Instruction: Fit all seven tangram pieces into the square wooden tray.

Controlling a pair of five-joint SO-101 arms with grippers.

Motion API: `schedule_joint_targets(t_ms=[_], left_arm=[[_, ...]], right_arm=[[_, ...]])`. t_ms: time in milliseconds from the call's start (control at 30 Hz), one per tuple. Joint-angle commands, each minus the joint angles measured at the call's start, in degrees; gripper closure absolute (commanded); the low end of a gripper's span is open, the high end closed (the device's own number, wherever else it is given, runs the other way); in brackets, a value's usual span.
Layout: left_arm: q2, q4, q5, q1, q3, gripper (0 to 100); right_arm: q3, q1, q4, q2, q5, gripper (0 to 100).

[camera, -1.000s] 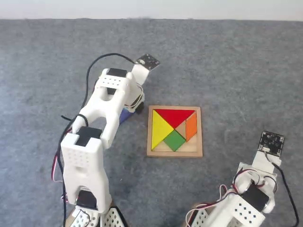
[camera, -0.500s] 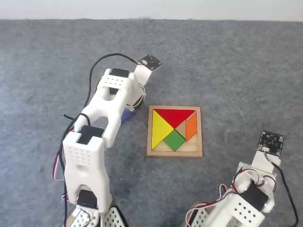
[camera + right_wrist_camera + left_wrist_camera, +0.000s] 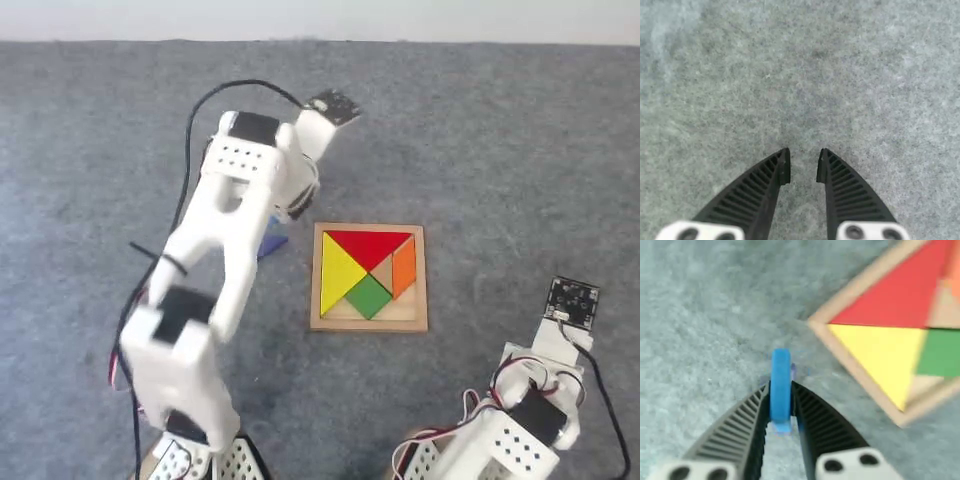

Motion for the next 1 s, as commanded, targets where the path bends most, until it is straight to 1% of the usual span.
schedule_joint_targets(t_ms=[0, 33, 167, 233, 300, 433, 600, 733, 867, 967], left_arm=[[-16.62, -3.78, -1.76, 8.00, 16.57, 99], [-19.69, -6.42, -3.08, 10.55, 22.64, 99], [-29.71, -21.71, -5.54, 19.43, 45.41, 99], [-32.44, -27.60, -7.91, 22.15, 52.97, 99], [-33.32, -30.95, -10.11, 22.95, 57.27, 99], [-30.86, -33.85, -11.25, 22.68, 58.59, 99], [-24.44, -40.88, -11.25, 23.03, 58.42, 98], [-20.40, -39.82, -11.25, 23.56, 55.25, 98], [-19.34, -39.30, -11.08, 24.35, 53.76, 98], [-19.34, -39.21, -10.90, 24.00, 53.93, 94]], right_arm=[[1.05, -0.48, 0.48, -1.10, 0.53, 88.4], [1.05, -0.48, 0.48, -1.10, 0.53, 88.4], [1.05, -0.40, 0.57, -1.10, 0.53, 88.4], [1.05, -0.40, 0.57, -1.10, 0.53, 88.4], [1.05, -0.40, 0.57, -1.10, 0.53, 88.4], [1.05, -0.40, 0.57, -1.10, 0.53, 88.4], [1.05, -0.40, 0.57, -1.10, 0.53, 88.4], [1.05, -0.40, 0.57, -1.10, 0.53, 88.4], [1.05, -0.40, 0.57, -1.10, 0.53, 88.4], [1.05, -0.40, 0.57, -1.10, 0.53, 88.4]])
